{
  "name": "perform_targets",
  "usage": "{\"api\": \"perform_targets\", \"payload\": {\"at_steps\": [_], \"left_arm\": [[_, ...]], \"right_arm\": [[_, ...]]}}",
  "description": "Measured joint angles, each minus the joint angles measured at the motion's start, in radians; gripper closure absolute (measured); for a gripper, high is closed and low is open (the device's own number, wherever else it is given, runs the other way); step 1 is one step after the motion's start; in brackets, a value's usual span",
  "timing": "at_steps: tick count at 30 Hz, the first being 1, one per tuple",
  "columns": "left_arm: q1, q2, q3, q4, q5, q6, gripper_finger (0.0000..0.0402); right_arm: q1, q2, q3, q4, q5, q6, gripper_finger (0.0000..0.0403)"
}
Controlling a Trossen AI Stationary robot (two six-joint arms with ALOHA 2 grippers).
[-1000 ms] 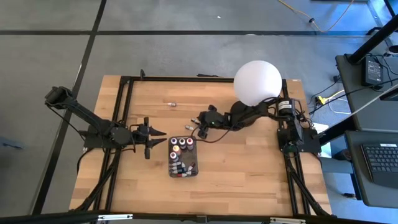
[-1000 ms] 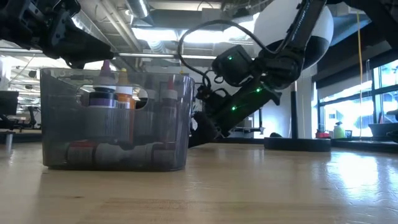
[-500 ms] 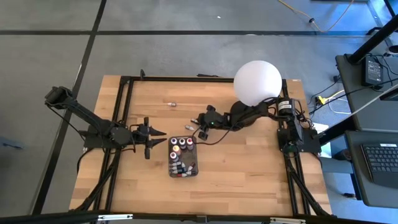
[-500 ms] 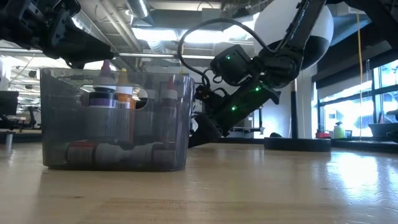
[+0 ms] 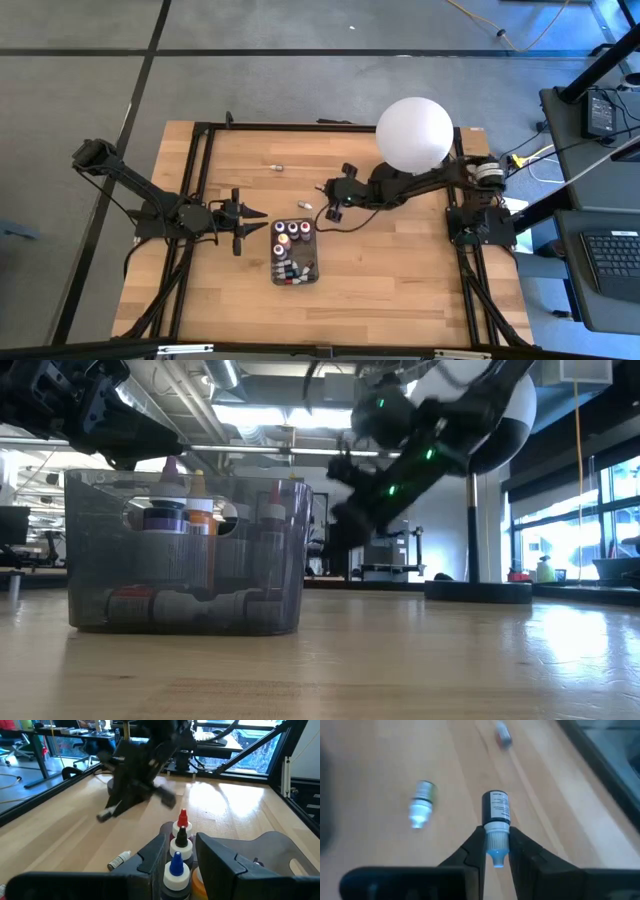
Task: Pick & Place food coloring
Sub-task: Put the small black food coloring bottle into the black bin
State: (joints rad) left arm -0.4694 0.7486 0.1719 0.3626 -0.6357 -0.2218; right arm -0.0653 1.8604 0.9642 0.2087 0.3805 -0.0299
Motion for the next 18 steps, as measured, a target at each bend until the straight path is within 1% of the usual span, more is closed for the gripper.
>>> {"api": "perform_targets", "payload": {"at_steps": [4, 7, 10, 14, 18], "left_arm": [[0.0, 0.0, 0.0, 0.0, 0.009, -0.004, 0.0297], [0.0, 0.0, 0.0, 0.001, 0.05, -0.003, 0.0297], [0.0, 0.0, 0.001, 0.001, 0.085, -0.003, 0.0297], [0.0, 0.0, 0.001, 0.001, 0.104, -0.002, 0.0297], [0.0, 0.0, 0.001, 0.001, 0.105, -0.002, 0.0297]], "right_arm": [[0.062, -0.113, 0.002, -0.074, 0.003, -0.001, 0.0336], [0.132, -0.196, 0.002, -0.14, -0.003, -0.002, 0.0335], [0.213, -0.262, 0.002, -0.163, -0.031, -0.002, 0.0335], [0.309, -0.283, 0.003, -0.143, -0.115, -0.001, 0.033], [0.367, -0.225, 0.003, -0.055, -0.121, 0.0, 0.0329]]}}
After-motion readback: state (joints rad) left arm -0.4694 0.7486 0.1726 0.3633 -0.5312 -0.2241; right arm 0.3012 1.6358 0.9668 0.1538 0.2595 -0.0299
